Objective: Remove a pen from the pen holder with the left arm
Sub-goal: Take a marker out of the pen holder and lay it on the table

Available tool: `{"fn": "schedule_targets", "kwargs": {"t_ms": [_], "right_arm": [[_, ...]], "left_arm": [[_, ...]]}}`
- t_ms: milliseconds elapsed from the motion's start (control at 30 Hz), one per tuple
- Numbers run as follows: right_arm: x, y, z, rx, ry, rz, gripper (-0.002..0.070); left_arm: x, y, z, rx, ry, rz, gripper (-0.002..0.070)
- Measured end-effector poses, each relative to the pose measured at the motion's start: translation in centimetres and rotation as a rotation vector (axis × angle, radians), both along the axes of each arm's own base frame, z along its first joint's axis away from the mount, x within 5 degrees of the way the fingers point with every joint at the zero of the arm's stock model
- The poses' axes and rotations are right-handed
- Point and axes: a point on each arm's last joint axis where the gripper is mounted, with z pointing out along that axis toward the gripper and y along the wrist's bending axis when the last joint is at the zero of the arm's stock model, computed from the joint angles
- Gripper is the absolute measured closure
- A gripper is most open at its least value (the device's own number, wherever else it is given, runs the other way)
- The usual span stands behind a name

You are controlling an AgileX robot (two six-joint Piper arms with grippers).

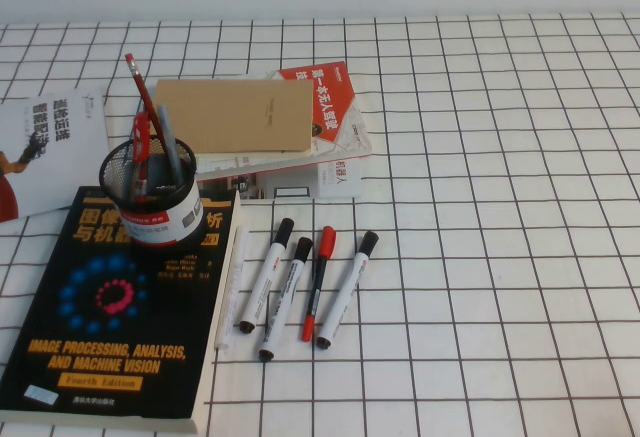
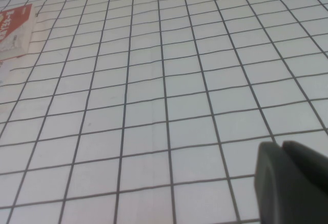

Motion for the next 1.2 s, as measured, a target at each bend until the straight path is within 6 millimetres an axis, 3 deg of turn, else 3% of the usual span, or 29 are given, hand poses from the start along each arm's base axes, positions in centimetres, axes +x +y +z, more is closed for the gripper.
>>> {"fn": "schedule_targets", "kwargs": {"t_ms": [267, 433, 533, 833, 933, 1100, 1200], "right_arm": [[0.0, 0.0, 0.0, 0.0, 0.0, 0.0, 0.0693], [0.0, 0.0, 0.0, 0.0, 0.0, 0.0, 0.0692], [0.0, 0.0, 0.0, 0.0, 0.0, 0.0, 0.0692], [0.0, 0.0, 0.0, 0.0, 0.0, 0.0, 0.0692], [0.0, 0.0, 0.0, 0.0, 0.0, 0.0, 0.0693], [0.0, 0.0, 0.0, 0.0, 0.0, 0.0, 0.0693], [0.0, 0.0, 0.0, 0.0, 0.0, 0.0, 0.0693]], "left_arm": [[0.3, 0.1, 2.8, -0.425, -0.295, 0.058, 0.0677], [0.2, 0.4, 3.7, -0.806, -0.378, 0.097, 0.0677], [0.2, 0.5, 3.8, -0.921, -0.384, 0.107, 0.0677], [0.1, 0.8, 4.4, -0.95, -0.463, 0.107, 0.0677], [0.0, 0.6, 4.8, -0.869, -0.446, 0.086, 0.0677], [0.1, 0.0, 8.8, -0.636, -0.308, 0.061, 0.0677], [1.4, -0.1, 11.0, -0.505, -0.212, 0.072, 0.0677]]}}
